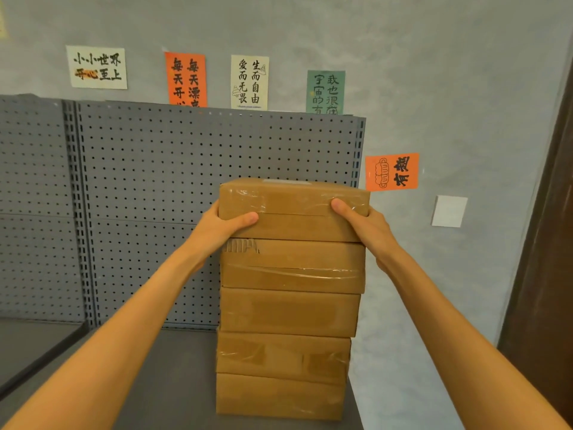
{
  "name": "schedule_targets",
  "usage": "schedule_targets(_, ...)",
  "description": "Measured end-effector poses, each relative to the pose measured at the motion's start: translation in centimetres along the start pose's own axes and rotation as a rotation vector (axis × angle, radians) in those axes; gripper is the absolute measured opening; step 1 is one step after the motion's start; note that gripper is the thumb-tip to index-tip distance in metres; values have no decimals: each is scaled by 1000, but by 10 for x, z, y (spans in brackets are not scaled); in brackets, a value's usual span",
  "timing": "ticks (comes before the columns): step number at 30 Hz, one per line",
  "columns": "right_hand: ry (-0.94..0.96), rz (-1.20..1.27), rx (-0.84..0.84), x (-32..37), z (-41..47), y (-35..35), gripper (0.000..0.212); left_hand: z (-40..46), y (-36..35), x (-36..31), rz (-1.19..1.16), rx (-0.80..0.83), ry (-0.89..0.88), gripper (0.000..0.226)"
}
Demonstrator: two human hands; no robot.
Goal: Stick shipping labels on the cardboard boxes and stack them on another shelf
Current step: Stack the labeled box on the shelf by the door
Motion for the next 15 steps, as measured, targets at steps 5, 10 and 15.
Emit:
schedule_targets(5, -39, 90, 94, 3, -3, 2, 77, -1, 1, -4, 10, 41, -1, 64)
schedule_targets(10, -104, 105, 202, 15, -7, 11, 67, -4, 6, -18, 90, 157, 8, 65)
schedule_targets(15, -102, 19, 178, 29, -19, 14, 62, -10, 11, -33, 310, 9, -54, 72)
Point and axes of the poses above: each hand's wrist, its own z-axis towards the middle knuckle, its own y-axis out of the back of the hand, x = y × z, the point moved 1 cm from there along z, towards the middle knuckle
